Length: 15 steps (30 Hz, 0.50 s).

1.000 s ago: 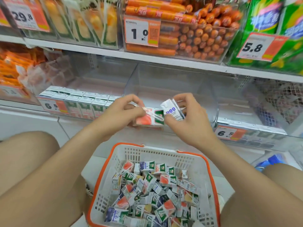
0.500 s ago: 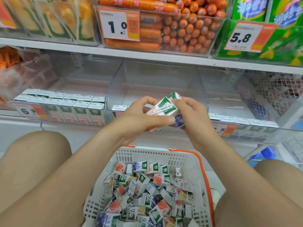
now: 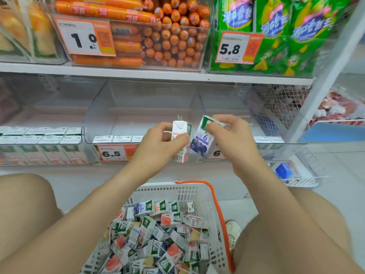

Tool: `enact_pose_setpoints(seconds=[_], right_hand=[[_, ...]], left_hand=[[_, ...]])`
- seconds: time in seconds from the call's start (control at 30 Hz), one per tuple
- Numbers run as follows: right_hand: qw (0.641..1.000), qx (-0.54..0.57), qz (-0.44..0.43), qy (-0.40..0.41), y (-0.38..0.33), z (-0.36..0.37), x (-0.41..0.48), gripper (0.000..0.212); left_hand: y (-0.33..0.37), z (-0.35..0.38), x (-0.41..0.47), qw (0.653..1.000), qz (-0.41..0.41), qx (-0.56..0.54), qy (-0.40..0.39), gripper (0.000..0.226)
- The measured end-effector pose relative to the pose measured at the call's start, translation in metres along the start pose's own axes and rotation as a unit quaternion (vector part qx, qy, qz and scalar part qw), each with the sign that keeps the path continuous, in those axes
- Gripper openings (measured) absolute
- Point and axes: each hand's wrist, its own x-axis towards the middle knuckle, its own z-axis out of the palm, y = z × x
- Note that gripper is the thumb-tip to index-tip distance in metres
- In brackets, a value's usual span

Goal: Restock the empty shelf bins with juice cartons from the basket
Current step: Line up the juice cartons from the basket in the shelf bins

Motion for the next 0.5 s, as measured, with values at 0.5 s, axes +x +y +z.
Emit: enact_pose_setpoints(seconds=[0.5], right_hand=[[0.847, -0.486, -0.204, 0.068, 0.051, -0.175, 0.103, 0.039]], left_hand=[[0.049, 0.114, 0.044, 0.963, 0.199, 0.176, -0.052, 0.030]])
